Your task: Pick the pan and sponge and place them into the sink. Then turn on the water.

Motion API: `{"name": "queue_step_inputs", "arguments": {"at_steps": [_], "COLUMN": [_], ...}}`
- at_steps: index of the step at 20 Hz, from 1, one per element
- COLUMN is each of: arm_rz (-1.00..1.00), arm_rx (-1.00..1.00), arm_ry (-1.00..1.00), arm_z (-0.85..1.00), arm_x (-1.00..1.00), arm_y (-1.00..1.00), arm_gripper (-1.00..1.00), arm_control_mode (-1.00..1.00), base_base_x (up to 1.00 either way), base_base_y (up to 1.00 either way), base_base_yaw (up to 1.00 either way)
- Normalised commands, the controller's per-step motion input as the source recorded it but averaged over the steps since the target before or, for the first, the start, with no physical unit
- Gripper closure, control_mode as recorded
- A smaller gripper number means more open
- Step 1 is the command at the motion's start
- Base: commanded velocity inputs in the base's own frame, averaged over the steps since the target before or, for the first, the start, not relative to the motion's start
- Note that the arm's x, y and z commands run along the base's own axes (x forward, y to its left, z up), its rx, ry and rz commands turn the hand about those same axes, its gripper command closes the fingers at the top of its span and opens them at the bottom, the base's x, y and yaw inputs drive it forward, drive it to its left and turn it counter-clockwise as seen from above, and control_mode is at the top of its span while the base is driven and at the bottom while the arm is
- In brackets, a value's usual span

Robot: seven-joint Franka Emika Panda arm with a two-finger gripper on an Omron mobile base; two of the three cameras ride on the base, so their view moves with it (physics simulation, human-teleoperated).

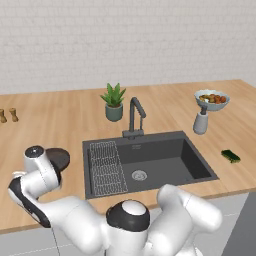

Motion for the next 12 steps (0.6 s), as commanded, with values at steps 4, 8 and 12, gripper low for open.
{"name": "queue_step_inputs", "arguments": {"at_steps": [4, 8, 12], "arm_rz": [0.00, 0.00, 0.00], "arm_rx": [-0.01, -0.01, -0.03], "arm_ry": [0.00, 0.00, 0.00], "arm_z": [-0.29, -0.31, -0.40], "arm_x": [0.12, 0.10, 0.10], "arm_y": [0.16, 0.18, 0.27], "arm_gripper": [-1.00, -1.00, 1.00], "arm_control_mode": [-1.00, -1.00, -1.00], "base_base_x": [0.00, 0.00, 0.00], "base_base_y": [0.00, 0.00, 0.00], "base_base_yaw": [0.00, 0.00, 0.00]}}
